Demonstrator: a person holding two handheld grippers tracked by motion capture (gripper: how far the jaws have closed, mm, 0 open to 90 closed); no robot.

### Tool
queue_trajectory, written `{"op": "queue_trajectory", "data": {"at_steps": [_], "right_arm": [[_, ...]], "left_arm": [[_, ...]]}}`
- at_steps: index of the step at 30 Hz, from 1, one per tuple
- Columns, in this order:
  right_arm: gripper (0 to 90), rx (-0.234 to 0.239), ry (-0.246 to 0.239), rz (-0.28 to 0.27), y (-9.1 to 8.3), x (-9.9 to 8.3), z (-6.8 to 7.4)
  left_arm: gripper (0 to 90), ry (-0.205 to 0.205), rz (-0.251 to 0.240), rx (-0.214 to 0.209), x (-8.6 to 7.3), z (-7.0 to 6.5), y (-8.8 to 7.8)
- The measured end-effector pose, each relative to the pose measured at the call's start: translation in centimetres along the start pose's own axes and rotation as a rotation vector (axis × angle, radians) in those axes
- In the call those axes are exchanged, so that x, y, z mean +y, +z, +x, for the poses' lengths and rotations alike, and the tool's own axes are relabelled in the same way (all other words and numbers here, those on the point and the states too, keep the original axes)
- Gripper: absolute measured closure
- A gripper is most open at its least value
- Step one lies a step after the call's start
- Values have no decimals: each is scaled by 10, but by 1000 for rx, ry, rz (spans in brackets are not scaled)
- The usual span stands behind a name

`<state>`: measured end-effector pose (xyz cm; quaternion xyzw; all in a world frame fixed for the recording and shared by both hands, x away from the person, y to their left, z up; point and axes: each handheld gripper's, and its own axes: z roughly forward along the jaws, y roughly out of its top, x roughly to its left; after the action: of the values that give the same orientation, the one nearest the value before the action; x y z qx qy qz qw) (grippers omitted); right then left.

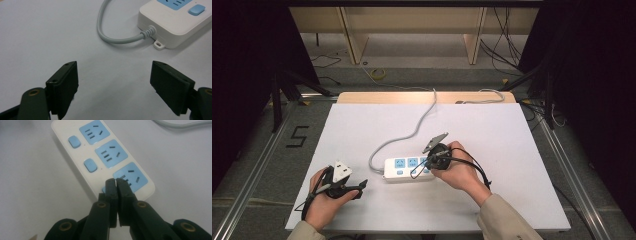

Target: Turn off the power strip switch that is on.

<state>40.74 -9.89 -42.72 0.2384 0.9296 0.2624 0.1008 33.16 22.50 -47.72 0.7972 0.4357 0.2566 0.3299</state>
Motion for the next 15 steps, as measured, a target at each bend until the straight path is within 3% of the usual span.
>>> {"op": "queue_trajectory", "data": {"at_steps": [15], "right_arm": [[804,-17,63,-66,-20,-28,-14]], "left_arm": [[229,-2,0,-1,0,0,0]]}}
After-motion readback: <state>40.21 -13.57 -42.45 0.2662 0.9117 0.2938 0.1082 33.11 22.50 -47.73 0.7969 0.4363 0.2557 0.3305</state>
